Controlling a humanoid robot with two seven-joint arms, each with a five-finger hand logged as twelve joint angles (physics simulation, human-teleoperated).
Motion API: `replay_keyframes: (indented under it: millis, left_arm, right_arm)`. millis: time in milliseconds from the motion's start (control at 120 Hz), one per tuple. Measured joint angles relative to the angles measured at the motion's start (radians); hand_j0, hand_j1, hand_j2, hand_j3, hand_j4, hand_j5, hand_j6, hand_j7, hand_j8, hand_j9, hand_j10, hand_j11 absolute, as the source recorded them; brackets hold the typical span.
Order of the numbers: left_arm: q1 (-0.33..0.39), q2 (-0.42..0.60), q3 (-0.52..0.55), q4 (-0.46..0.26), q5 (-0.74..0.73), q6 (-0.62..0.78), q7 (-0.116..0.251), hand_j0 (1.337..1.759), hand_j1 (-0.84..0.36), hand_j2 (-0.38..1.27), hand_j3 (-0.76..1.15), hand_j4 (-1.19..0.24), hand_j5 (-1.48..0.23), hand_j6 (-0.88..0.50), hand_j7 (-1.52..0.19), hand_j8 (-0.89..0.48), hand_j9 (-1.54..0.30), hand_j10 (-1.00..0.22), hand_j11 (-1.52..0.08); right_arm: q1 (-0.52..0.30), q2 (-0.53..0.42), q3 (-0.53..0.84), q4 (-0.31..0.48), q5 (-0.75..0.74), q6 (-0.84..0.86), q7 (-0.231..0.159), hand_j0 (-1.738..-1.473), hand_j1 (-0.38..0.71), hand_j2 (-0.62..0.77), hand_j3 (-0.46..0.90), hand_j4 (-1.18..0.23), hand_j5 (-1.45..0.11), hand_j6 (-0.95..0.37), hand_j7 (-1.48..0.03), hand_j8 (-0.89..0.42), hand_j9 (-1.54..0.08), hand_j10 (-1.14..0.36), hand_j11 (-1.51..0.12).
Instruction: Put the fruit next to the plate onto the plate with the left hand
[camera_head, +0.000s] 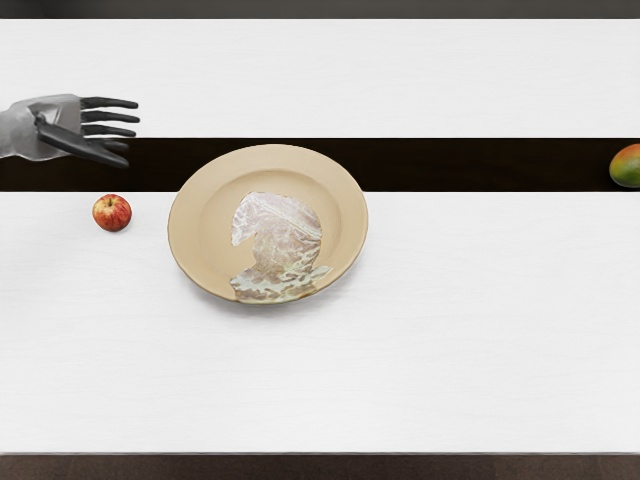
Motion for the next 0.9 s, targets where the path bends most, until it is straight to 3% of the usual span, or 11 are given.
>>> replay_keyframes:
  millis: [208,258,392,517,583,708,817,900]
  left_arm:
    - [-0.014,-0.011,0.001,-0.01,0.0,0.0,0.002,1.658,0.05,0.05,0.0,-0.25,-0.32,-0.25,-0.32,-0.25,-0.32,-0.25,-0.32]
    - [-0.05,-0.011,0.002,-0.021,0.003,0.0,0.004,1.658,0.05,0.05,0.0,-0.25,-0.32,-0.25,-0.32,-0.25,-0.32,-0.25,-0.32]
    - [-0.129,-0.024,0.009,-0.059,0.03,0.0,0.079,1.658,0.05,0.05,0.0,-0.25,-0.32,-0.25,-0.32,-0.25,-0.32,-0.25,-0.32]
    - [-0.149,-0.005,0.017,-0.099,0.131,0.0,0.108,1.658,0.05,0.05,0.0,-0.25,-0.32,-0.25,-0.32,-0.25,-0.32,-0.25,-0.32]
    - [-0.261,0.062,0.106,-0.152,0.164,0.0,0.112,1.658,0.05,0.05,0.0,-0.25,-0.32,-0.25,-0.32,-0.25,-0.32,-0.25,-0.32]
    - [-0.367,0.114,0.301,-0.299,0.198,0.0,0.113,1.658,0.05,0.05,0.0,-0.25,-0.32,-0.25,-0.32,-0.25,-0.32,-0.25,-0.32]
    - [-0.438,0.123,0.443,-0.384,0.214,0.0,0.113,1.658,0.05,0.05,0.0,-0.25,-0.32,-0.25,-0.32,-0.25,-0.32,-0.25,-0.32]
    - [-0.451,0.124,0.519,-0.412,0.219,0.008,0.113,1.658,0.05,0.05,0.0,-0.25,-0.32,-0.25,-0.32,-0.25,-0.32,-0.25,-0.32]
  right_arm:
    - [-0.001,0.0,0.001,0.0,-0.001,0.0,-0.006,-1.658,-0.31,-0.01,0.0,-0.03,-0.05,-0.03,-0.05,-0.03,-0.05,-0.03,-0.05]
    - [-0.001,0.0,0.001,0.0,-0.001,0.0,-0.007,-1.658,-0.31,-0.01,0.0,-0.03,-0.05,-0.03,-0.05,-0.03,-0.05,-0.03,-0.05]
    - [-0.001,0.0,0.002,0.0,-0.001,0.0,-0.009,-1.658,-0.31,-0.01,0.0,-0.03,-0.05,-0.03,-0.05,-0.03,-0.05,-0.03,-0.05]
    - [-0.001,0.0,0.002,0.0,-0.001,0.0,-0.01,-1.658,-0.31,-0.01,0.0,-0.03,-0.05,-0.03,-0.05,-0.03,-0.05,-0.03,-0.05]
    - [-0.001,0.0,0.002,0.0,-0.001,0.0,-0.01,-1.658,-0.31,-0.01,0.0,-0.03,-0.05,-0.03,-0.05,-0.03,-0.05,-0.03,-0.05]
    - [-0.001,0.0,0.002,0.0,0.0,0.0,-0.01,-1.658,-0.31,-0.01,0.0,-0.03,-0.05,-0.03,-0.05,-0.03,-0.05,-0.03,-0.05]
    - [-0.001,0.0,0.002,0.0,-0.001,0.0,-0.01,-1.658,-0.31,-0.01,0.0,-0.03,-0.05,-0.03,-0.05,-0.03,-0.05,-0.03,-0.05]
    - [-0.001,0.0,0.002,0.0,0.0,0.0,-0.01,-1.658,-0.31,-0.01,0.0,-0.03,-0.05,-0.03,-0.05,-0.03,-0.05,-0.03,-0.05]
